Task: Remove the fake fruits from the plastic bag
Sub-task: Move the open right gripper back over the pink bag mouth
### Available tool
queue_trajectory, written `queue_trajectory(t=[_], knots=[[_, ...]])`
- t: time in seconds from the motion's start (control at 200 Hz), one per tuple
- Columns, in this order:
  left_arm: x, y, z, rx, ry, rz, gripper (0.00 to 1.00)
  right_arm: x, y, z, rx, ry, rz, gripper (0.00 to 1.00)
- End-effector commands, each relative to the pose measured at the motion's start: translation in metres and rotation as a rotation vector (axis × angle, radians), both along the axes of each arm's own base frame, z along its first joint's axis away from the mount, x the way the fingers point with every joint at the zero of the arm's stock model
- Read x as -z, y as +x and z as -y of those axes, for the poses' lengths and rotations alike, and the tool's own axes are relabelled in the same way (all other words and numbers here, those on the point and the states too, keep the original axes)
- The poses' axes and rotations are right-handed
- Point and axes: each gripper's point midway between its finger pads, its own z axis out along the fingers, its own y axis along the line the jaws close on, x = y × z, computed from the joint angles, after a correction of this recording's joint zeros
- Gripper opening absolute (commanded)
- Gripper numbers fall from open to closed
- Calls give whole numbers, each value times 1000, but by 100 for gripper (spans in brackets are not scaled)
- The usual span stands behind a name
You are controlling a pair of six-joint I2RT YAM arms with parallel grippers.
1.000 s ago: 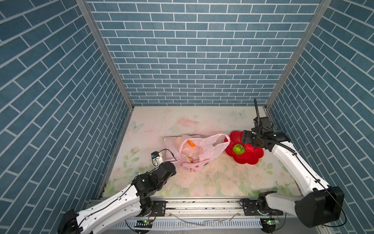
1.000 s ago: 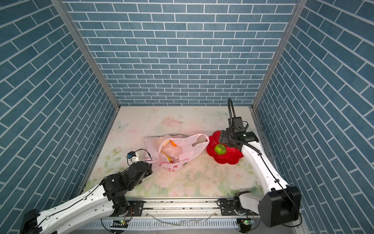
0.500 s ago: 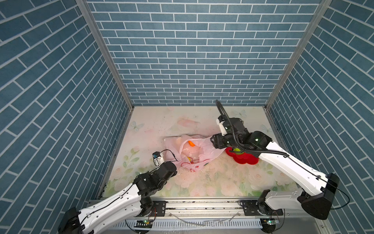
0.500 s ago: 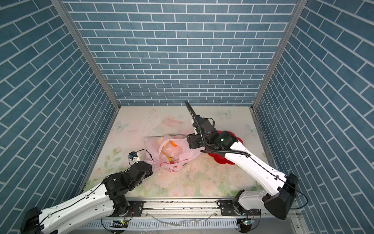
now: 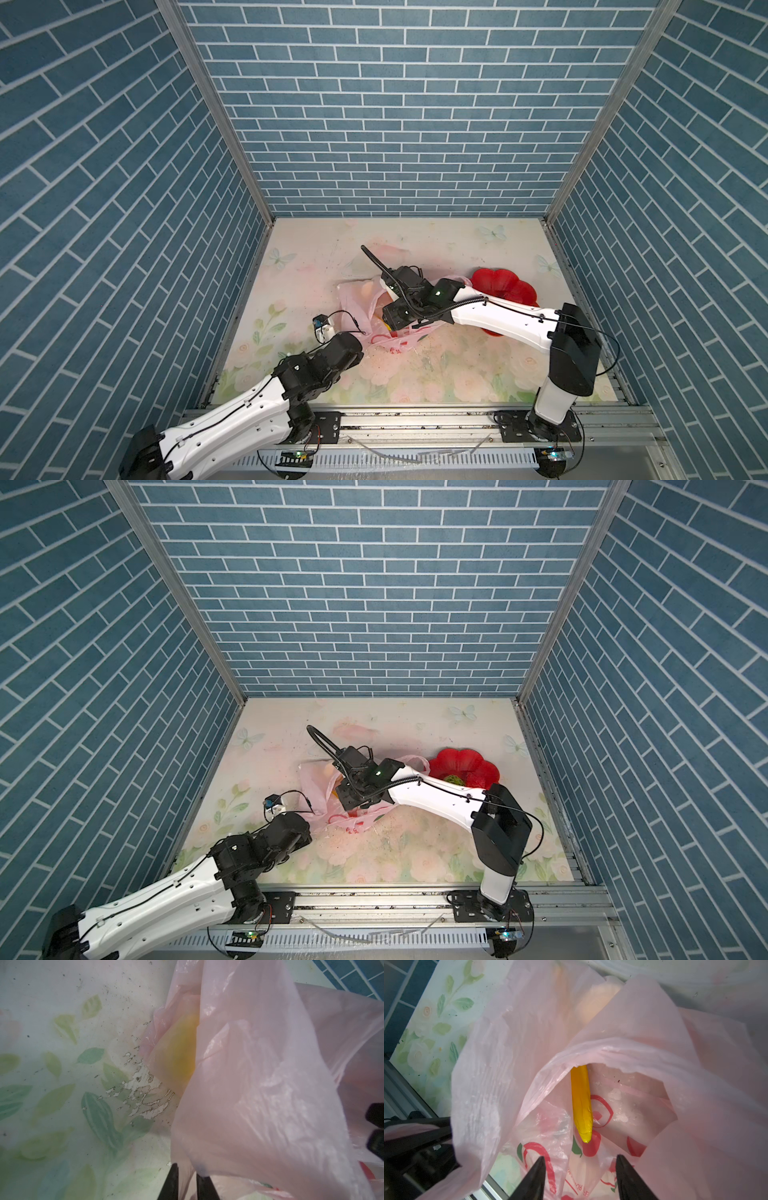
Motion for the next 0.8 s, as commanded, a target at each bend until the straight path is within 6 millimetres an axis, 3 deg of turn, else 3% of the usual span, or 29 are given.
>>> queue_trajectory(t=[0.0,0.15,0.35,0.795], knots=[[8,-7,-9,-12,28,-31,17,9,-1,-14,1,34,-39,51],[11,-9,-12,-27,22,-37,17,37,-2,-16,11,-3,-77,47],[8,-11,-20,-52,33,-28,17,66,-21,-11,-21,-25,-178,46],[-2,-7,-21,-77,-10,15,17,92,-46,0,-38,-62,-277,43]])
